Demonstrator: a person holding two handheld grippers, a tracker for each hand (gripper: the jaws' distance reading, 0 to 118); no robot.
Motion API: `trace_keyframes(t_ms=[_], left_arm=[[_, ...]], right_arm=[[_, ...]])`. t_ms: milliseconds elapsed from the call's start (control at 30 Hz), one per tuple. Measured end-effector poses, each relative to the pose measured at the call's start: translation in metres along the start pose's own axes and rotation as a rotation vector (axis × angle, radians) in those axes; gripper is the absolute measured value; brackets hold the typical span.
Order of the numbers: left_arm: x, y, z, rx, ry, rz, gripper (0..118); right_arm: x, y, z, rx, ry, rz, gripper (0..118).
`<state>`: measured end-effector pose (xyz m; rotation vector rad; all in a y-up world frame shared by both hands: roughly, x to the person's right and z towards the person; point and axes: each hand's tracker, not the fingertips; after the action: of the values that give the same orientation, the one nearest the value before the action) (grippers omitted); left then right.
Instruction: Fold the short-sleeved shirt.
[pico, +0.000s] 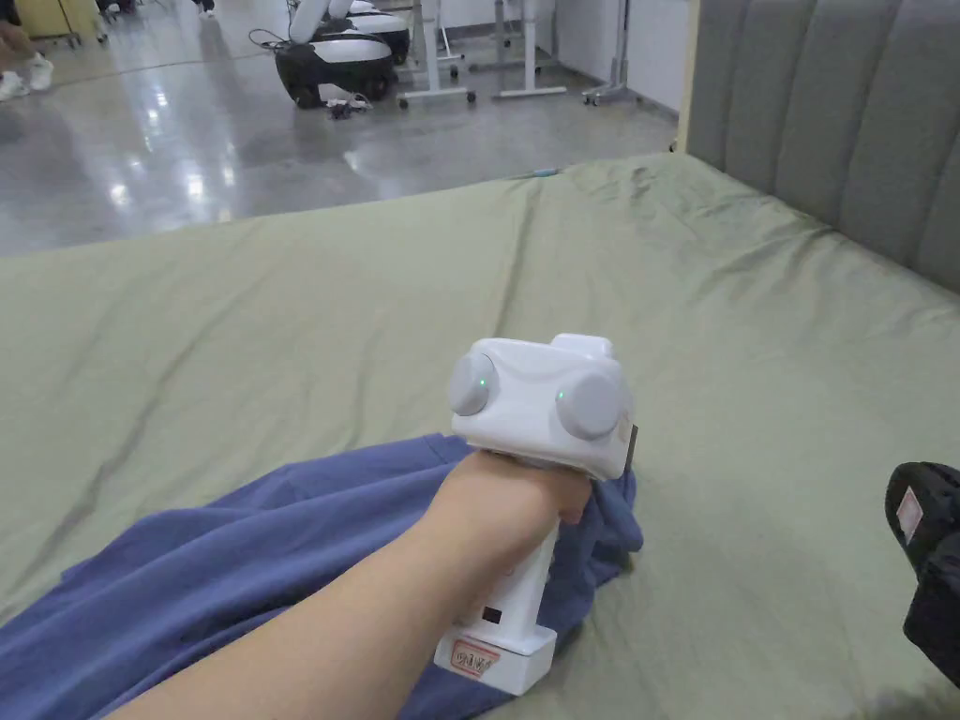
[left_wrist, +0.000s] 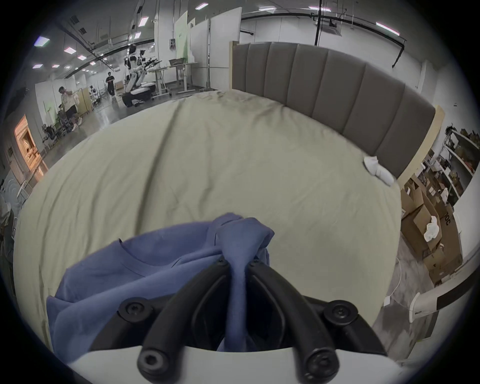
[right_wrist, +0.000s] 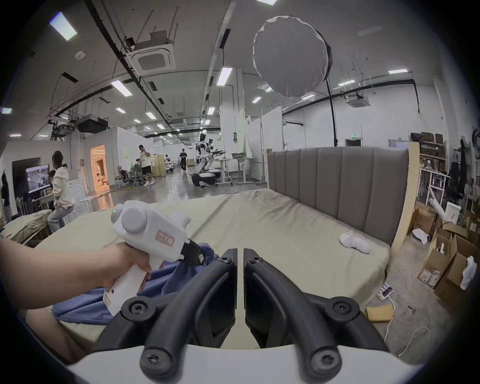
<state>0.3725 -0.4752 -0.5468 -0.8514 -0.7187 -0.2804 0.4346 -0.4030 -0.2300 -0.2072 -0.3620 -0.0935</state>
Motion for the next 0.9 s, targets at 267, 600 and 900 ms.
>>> trace_keyframes(t_ms=[267,600,900], left_arm=[[-0.035,-0.013,0.04,0.139,-0.118,0.016,111],[-0.144,-0.144,0.262,0.514,0.135,0.179,5],[-0.216,-0.363,0.392,0.578,0.607,0.489,0]], right_arm=[[-0.021,0.003,0.001,-0.004,0.047,0.038,6],[-0.073,0.005,-0.011,0.011,0.161,0.101,6],[-0.121,-0.02,-0.03,-0.078,0.289,0.136,6]])
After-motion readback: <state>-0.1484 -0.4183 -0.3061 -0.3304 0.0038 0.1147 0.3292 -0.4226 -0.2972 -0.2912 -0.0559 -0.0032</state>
